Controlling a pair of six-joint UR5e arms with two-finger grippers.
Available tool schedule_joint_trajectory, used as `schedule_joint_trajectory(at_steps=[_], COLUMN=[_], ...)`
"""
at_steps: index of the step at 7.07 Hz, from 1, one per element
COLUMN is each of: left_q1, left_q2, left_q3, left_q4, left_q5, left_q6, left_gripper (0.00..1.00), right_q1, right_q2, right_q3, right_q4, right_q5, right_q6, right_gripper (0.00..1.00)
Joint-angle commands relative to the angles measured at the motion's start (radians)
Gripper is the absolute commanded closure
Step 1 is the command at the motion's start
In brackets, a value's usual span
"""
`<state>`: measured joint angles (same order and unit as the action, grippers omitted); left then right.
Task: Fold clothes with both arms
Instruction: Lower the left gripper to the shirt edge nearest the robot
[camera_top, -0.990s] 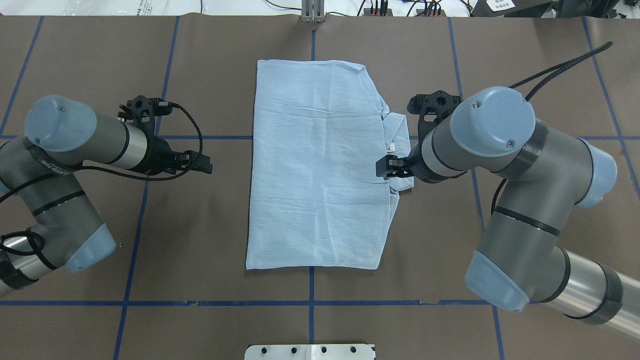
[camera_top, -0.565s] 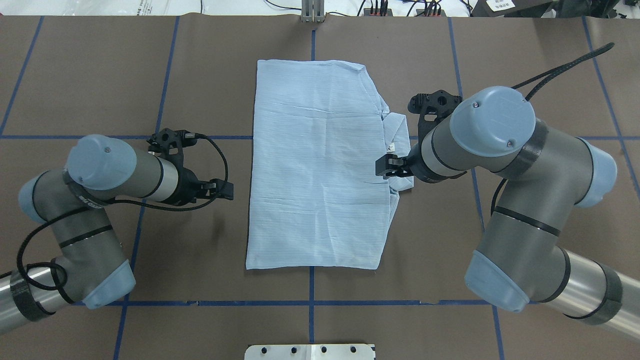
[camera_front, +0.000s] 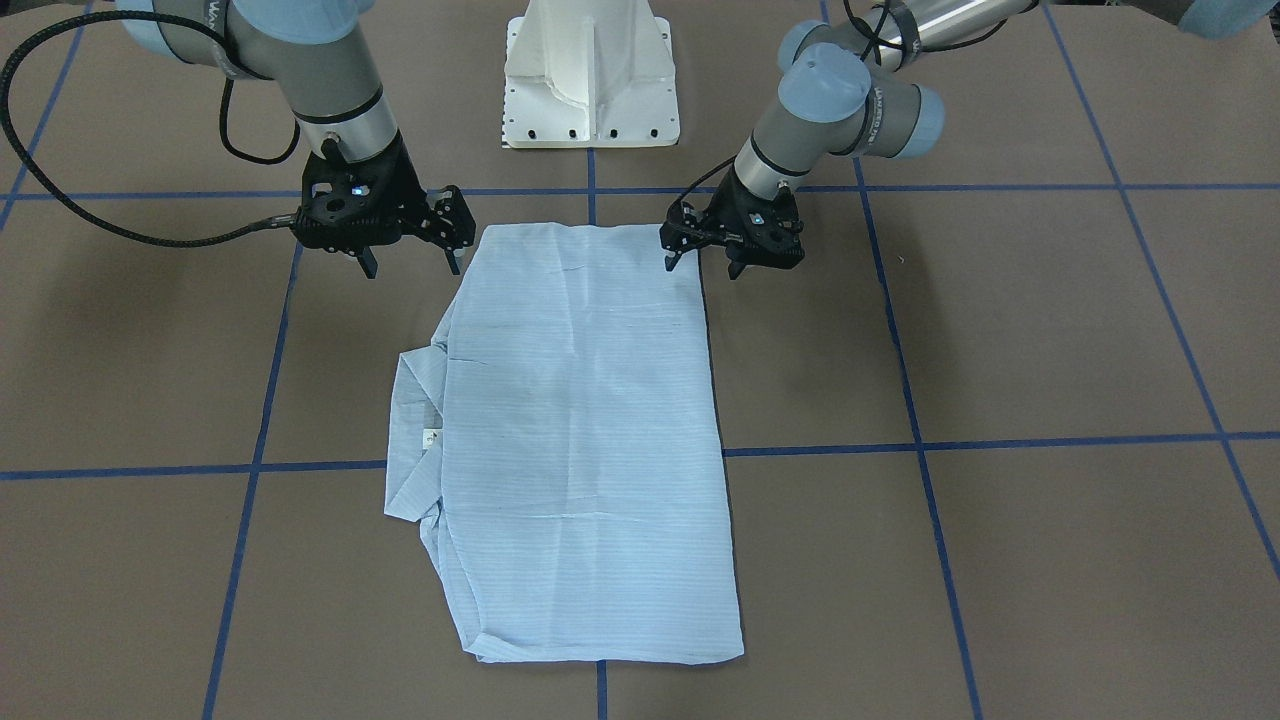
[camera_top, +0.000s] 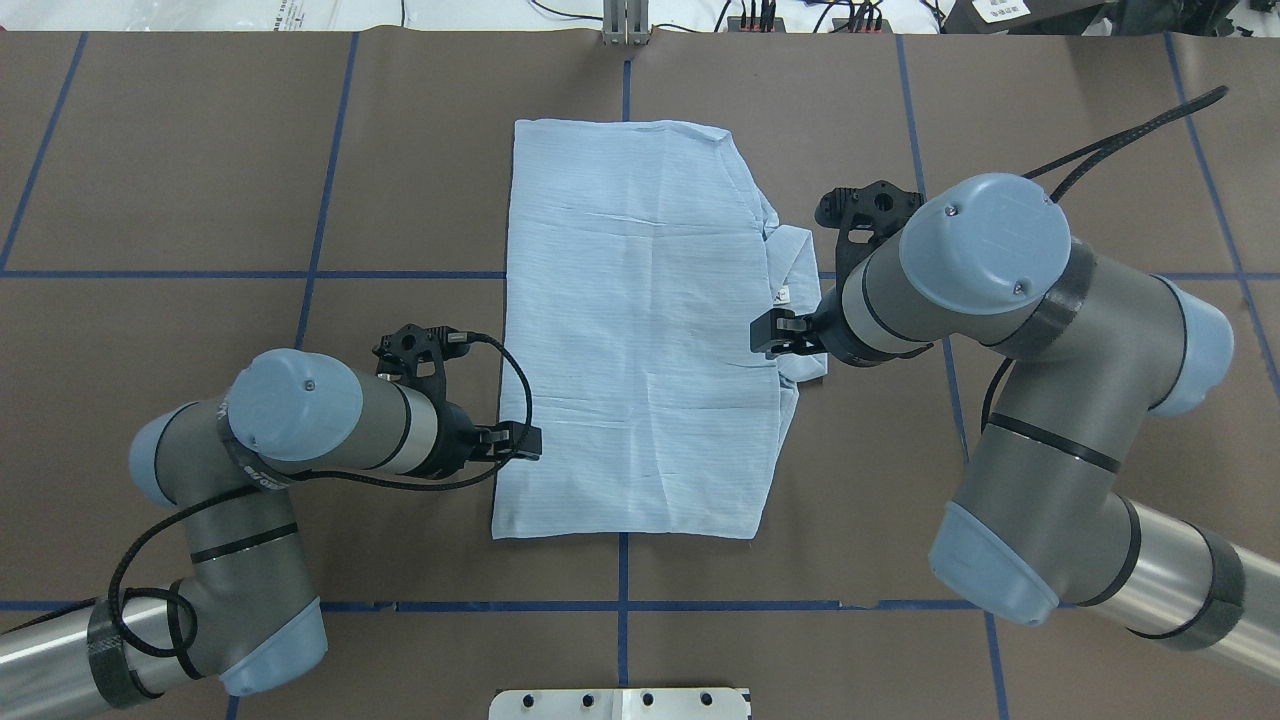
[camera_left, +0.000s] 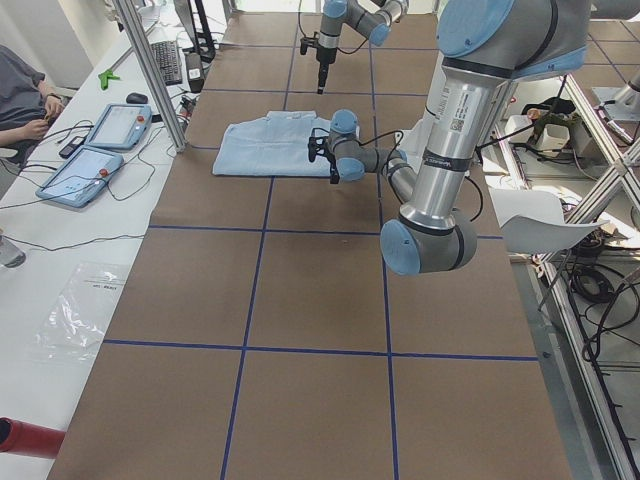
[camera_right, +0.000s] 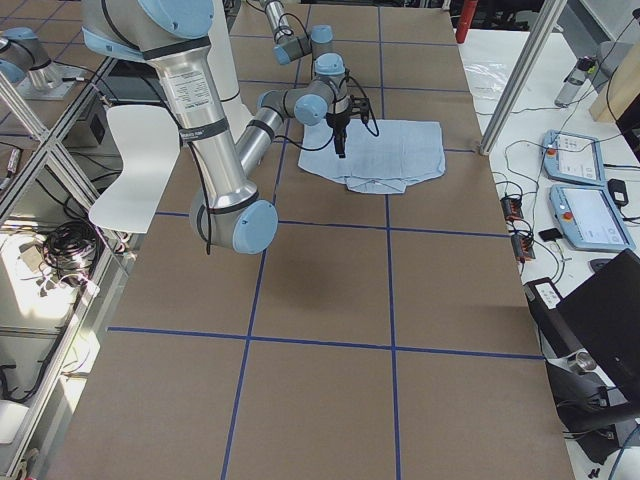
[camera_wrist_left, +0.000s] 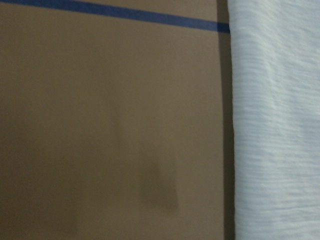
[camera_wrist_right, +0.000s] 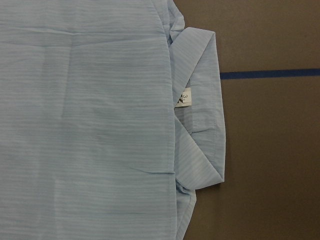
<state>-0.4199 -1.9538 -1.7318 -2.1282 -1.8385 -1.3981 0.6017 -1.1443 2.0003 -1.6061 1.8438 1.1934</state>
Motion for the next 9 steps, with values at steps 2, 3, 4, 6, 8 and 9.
schedule_joint_trajectory(at_steps=[2,3,4,6,8,9], left_q1=[0.049,0.067,0.075,0.093,0.096,0.096], left_q2=[-0.005,-0.002,-0.002,0.001,0.0,-0.005], left_q3=[-0.038,-0.058,-0.06,-0.058,-0.057,-0.055], left_q4=[0.077,0.095,0.109,0.114,0.114,0.116], left_q5=[0.028,0.028,0.028,0.028,0.027,0.027], left_q6=[-0.002,-0.002,-0.002,-0.002,-0.002,-0.004], left_gripper=[0.33,0.33,0.33,0.33,0.4,0.61], right_q1=[0.0,0.001,0.001,0.001,0.0,0.0], right_q2=[0.0,0.0,0.0,-0.002,-0.002,-0.002], right_q3=[0.0,-0.001,-0.001,-0.001,-0.001,-0.001], right_q4=[0.0,0.0,0.0,0.0,0.0,0.0], right_q5=[0.0,0.0,0.0,0.0,0.0,0.0], right_q6=[0.0,0.0,0.0,0.0,0.0,0.0], right_gripper=[0.0,0.0,0.0,0.0,0.0,0.0])
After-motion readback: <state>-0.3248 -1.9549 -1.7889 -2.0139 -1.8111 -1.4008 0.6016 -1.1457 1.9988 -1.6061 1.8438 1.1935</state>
